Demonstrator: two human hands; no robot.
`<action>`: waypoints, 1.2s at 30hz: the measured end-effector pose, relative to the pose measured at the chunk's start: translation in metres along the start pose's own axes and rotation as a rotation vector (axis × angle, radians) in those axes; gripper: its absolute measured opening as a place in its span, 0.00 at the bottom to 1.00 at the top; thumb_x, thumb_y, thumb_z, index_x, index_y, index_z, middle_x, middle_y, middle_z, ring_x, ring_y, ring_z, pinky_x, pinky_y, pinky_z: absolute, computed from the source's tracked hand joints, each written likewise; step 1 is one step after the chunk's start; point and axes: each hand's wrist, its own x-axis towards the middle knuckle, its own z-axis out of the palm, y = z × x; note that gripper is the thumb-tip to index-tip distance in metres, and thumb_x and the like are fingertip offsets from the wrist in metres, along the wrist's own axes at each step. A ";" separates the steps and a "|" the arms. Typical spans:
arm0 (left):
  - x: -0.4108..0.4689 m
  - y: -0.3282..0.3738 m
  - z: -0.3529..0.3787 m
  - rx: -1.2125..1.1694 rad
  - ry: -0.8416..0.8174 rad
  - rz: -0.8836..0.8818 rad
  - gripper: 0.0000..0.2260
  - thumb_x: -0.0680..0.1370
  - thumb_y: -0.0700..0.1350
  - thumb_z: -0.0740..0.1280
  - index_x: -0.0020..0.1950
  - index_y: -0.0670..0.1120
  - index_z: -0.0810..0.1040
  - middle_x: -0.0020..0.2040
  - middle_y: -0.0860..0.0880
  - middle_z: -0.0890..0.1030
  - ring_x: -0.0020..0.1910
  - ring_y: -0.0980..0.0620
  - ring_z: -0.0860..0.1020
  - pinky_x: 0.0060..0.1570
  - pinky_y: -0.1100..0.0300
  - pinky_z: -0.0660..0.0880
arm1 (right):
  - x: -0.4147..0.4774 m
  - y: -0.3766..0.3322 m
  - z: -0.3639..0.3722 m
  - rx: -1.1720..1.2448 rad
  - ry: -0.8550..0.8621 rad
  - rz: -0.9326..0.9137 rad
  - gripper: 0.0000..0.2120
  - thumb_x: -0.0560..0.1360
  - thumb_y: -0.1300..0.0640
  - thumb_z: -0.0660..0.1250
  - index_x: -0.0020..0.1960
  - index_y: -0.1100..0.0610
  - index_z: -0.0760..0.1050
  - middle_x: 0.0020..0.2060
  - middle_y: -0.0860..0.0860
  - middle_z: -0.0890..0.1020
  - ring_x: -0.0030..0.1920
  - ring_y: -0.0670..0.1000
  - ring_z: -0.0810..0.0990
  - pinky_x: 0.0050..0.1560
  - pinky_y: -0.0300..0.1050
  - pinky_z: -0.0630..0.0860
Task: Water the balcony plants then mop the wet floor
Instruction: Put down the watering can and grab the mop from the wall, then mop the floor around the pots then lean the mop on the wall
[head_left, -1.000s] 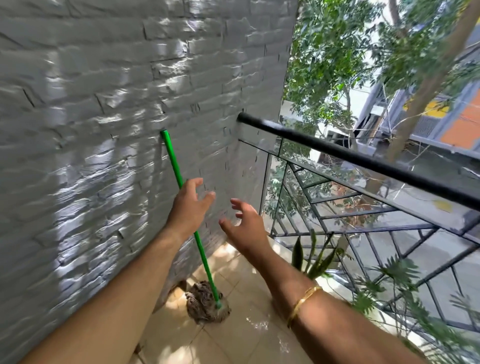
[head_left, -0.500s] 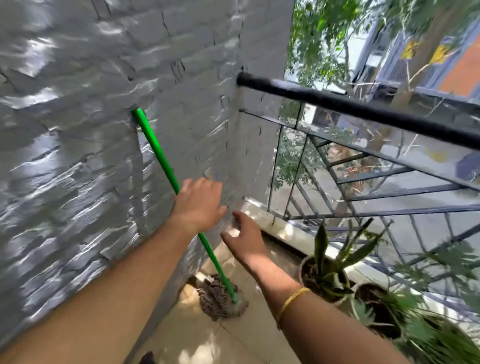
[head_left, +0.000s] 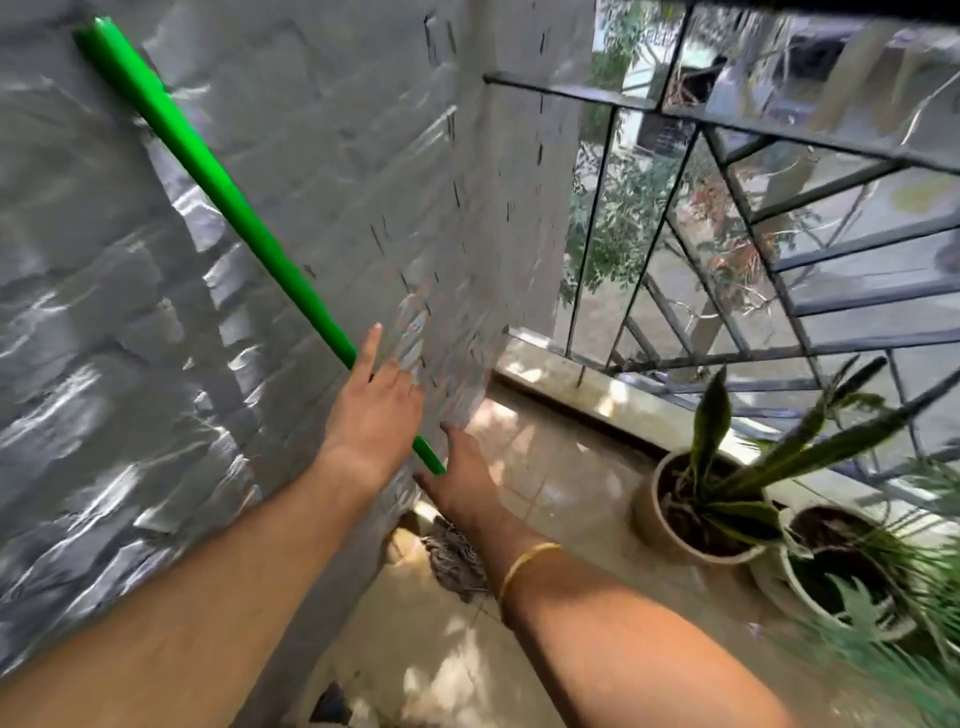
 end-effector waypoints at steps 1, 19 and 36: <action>0.002 0.000 0.006 0.012 -0.008 0.006 0.16 0.80 0.42 0.57 0.63 0.47 0.79 0.53 0.47 0.82 0.64 0.41 0.74 0.73 0.33 0.40 | 0.007 0.003 0.009 0.012 -0.014 -0.010 0.37 0.78 0.55 0.75 0.83 0.54 0.63 0.79 0.57 0.70 0.78 0.58 0.70 0.76 0.46 0.66; 0.023 -0.013 -0.028 0.076 0.146 0.055 0.12 0.78 0.41 0.59 0.56 0.46 0.80 0.51 0.48 0.79 0.60 0.42 0.70 0.74 0.48 0.54 | 0.033 -0.016 -0.012 -0.149 0.070 -0.142 0.09 0.85 0.52 0.65 0.61 0.56 0.74 0.55 0.62 0.85 0.56 0.67 0.82 0.49 0.54 0.74; -0.022 -0.035 -0.287 -0.044 0.432 0.054 0.15 0.76 0.39 0.57 0.53 0.50 0.81 0.48 0.50 0.79 0.61 0.43 0.70 0.74 0.47 0.55 | -0.132 -0.103 -0.223 -0.171 0.347 -0.210 0.03 0.85 0.55 0.64 0.53 0.53 0.71 0.48 0.52 0.78 0.45 0.53 0.79 0.46 0.47 0.75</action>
